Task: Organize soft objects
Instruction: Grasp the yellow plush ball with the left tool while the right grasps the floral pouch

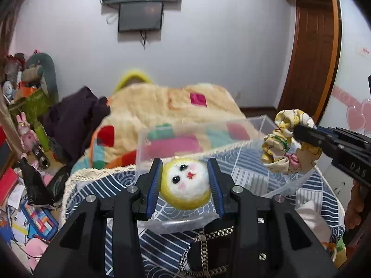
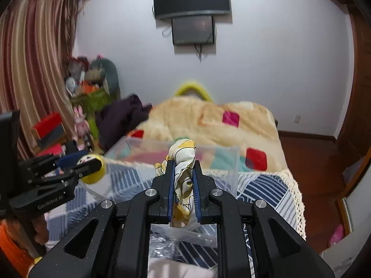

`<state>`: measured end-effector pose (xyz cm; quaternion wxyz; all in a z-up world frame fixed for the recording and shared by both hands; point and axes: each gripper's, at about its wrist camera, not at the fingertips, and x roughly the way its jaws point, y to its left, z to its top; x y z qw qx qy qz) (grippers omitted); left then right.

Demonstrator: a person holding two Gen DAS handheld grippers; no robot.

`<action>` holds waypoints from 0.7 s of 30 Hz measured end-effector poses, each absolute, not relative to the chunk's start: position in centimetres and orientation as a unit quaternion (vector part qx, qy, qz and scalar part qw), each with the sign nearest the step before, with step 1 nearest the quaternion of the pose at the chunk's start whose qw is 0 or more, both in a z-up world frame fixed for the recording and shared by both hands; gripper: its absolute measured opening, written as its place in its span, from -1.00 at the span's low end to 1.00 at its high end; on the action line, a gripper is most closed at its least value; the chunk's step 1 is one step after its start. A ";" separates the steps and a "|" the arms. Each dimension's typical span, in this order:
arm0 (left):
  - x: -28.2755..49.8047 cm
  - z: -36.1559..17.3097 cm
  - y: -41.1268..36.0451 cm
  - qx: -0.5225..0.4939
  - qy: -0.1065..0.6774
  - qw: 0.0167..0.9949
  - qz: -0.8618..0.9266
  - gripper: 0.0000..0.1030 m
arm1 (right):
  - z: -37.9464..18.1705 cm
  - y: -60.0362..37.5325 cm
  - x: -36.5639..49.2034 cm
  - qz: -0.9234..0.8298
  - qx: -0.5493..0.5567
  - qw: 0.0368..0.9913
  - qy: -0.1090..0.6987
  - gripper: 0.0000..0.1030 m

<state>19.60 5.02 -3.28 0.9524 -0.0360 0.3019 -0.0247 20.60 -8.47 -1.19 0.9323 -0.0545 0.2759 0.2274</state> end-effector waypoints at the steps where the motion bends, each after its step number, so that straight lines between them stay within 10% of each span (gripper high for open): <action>1: 20.2 -3.7 4.9 -0.034 0.311 0.949 -0.025 -0.24 | -1.7 -8.2 21.1 0.226 -0.059 0.929 0.286 -0.76; 15: 23.4 -6.7 3.6 -0.002 0.369 0.929 -0.035 -0.15 | -4.0 -7.1 21.8 0.236 -0.113 0.899 0.351 -0.73; 21: 21.7 -5.3 3.1 0.010 0.348 0.937 -0.042 0.20 | -2.9 -7.8 20.4 0.241 -0.114 0.905 0.331 -0.19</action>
